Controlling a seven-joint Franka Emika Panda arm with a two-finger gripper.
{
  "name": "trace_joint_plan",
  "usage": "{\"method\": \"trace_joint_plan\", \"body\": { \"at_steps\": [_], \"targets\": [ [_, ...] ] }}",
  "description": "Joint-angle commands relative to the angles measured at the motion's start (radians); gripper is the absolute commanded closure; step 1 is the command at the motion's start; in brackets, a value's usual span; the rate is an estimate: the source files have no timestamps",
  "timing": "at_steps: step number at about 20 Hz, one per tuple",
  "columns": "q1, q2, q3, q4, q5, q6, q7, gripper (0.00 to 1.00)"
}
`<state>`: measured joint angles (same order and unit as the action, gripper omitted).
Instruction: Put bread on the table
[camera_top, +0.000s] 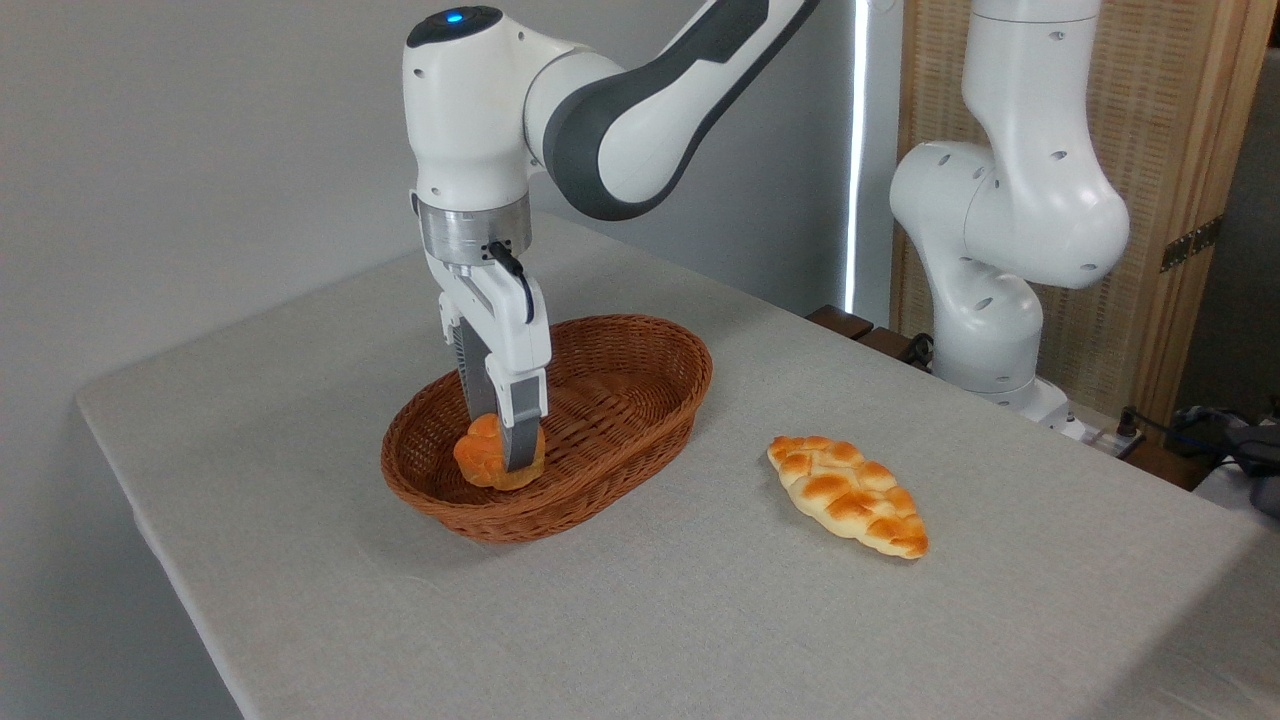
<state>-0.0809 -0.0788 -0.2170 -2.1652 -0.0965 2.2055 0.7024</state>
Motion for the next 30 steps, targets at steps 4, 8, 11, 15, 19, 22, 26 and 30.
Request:
{"method": "trace_joint_plan", "body": {
  "at_steps": [4,8,11,15,19,22,26,30],
  "targets": [
    [0.000,-0.007,-0.002,-0.015,-0.005,0.031,0.012,0.76],
    [0.000,-0.010,-0.002,-0.013,-0.003,0.027,0.015,0.79],
    [0.000,-0.019,0.001,-0.005,-0.003,0.016,0.052,0.81],
    [0.001,-0.027,0.001,-0.001,-0.008,0.013,0.046,0.87],
    [0.003,-0.029,0.010,0.051,-0.009,-0.094,0.052,0.87],
    [0.009,-0.033,0.015,0.094,-0.005,-0.185,0.052,0.87],
    [0.012,-0.035,0.057,0.169,-0.002,-0.300,0.066,0.86],
    [0.012,-0.055,0.149,0.258,0.029,-0.429,0.164,0.82]
  ]
}}
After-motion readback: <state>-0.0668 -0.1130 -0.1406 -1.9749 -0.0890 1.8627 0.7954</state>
